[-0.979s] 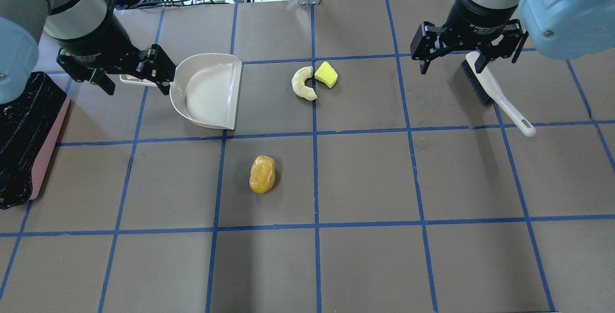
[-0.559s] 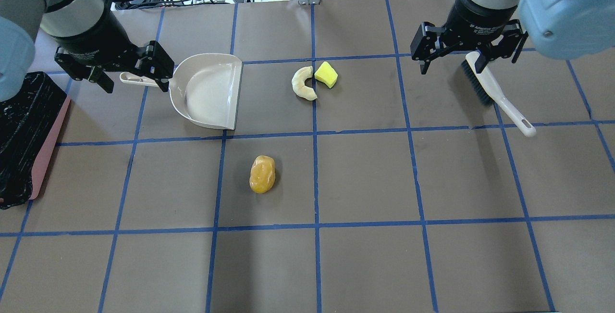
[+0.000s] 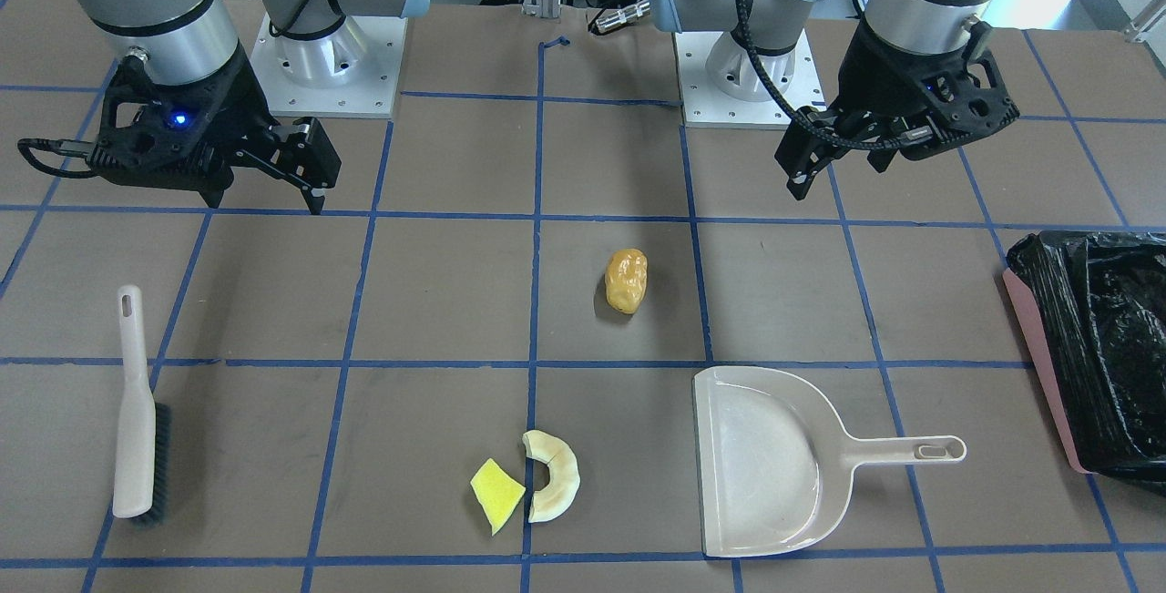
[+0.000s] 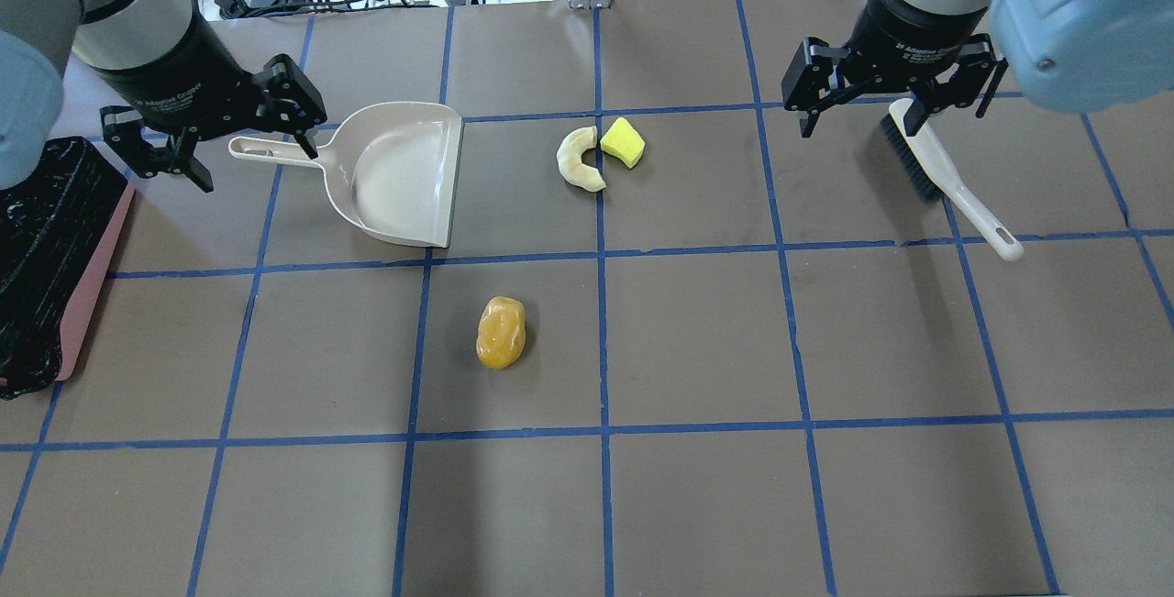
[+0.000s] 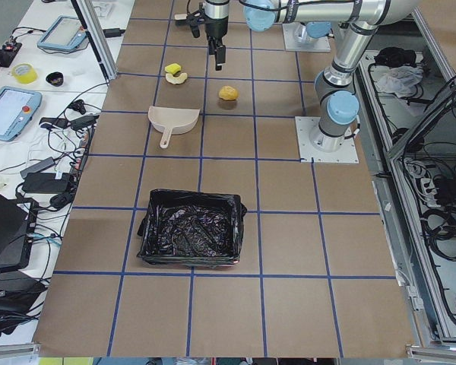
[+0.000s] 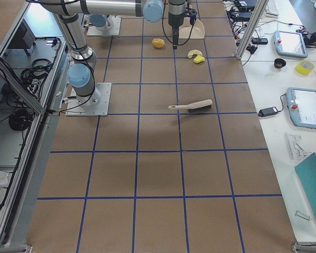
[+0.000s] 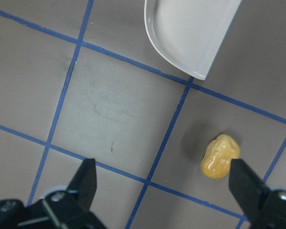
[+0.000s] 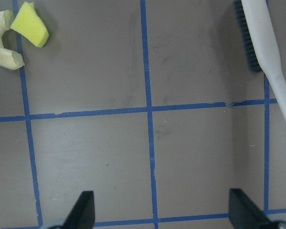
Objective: Sweep and dump trash into bin
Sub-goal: 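Move the left gripper over the beige dustpan handle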
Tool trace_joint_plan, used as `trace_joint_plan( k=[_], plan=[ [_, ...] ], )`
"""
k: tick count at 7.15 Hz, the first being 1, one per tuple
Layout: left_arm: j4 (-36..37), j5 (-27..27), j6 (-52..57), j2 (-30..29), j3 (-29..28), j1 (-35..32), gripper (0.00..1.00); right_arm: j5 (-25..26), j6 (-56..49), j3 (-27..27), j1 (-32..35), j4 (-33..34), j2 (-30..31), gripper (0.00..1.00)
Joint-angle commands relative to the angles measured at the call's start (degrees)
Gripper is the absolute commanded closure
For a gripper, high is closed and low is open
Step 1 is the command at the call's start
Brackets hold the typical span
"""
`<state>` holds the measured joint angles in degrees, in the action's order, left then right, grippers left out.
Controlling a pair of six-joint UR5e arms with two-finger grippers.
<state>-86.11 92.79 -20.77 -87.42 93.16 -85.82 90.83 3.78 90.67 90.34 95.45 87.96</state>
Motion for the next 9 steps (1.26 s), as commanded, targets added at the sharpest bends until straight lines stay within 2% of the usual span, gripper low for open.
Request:
trace_joint_plan(
  k=[1, 2, 3, 4, 5, 6, 7, 9],
  plan=[
    [1.0, -8.2, -21.1, -0.6, -0.4, 4.7, 0.0, -0.1, 0.3, 0.0, -0.2, 0.1, -0.1, 0.0],
    [1.7, -11.5, -23.0, -0.9, -0.4, 7.0, 0.0, -0.2, 0.3, 0.0, -0.2, 0.1, -0.1, 0.0],
    [3.7, -11.1, -23.3, -1.3, 0.0, 7.4, 0.0, -0.2, 0.2, 0.0, -0.2, 0.1, -0.1, 0.0],
    [5.2, -8.8, -24.7, -2.6, 0.3, 7.9, 0.0, -0.2, 0.2, 0.2, -0.3, 0.1, -0.2, 0.0],
    [6.2, -3.8, -34.8, -5.3, -0.3, 8.7, 0.0, -0.2, -0.4, 0.3, -0.8, 0.3, -0.2, 0.0],
    [9.3, -3.0, -37.4, -8.3, -0.7, 8.9, 0.06, 0.2, -1.6, 0.4, -1.0, 0.4, -0.4, 0.0],
    [9.6, 0.8, -42.7, -10.9, -1.0, 8.9, 0.1, -0.2, -6.4, 0.5, -2.8, 0.5, -0.9, 0.0],
    [8.8, 4.0, -54.0, -17.0, -7.1, 8.9, 0.0, -0.3, -14.1, 0.6, -9.1, 0.5, -3.0, 0.0]
  ],
)
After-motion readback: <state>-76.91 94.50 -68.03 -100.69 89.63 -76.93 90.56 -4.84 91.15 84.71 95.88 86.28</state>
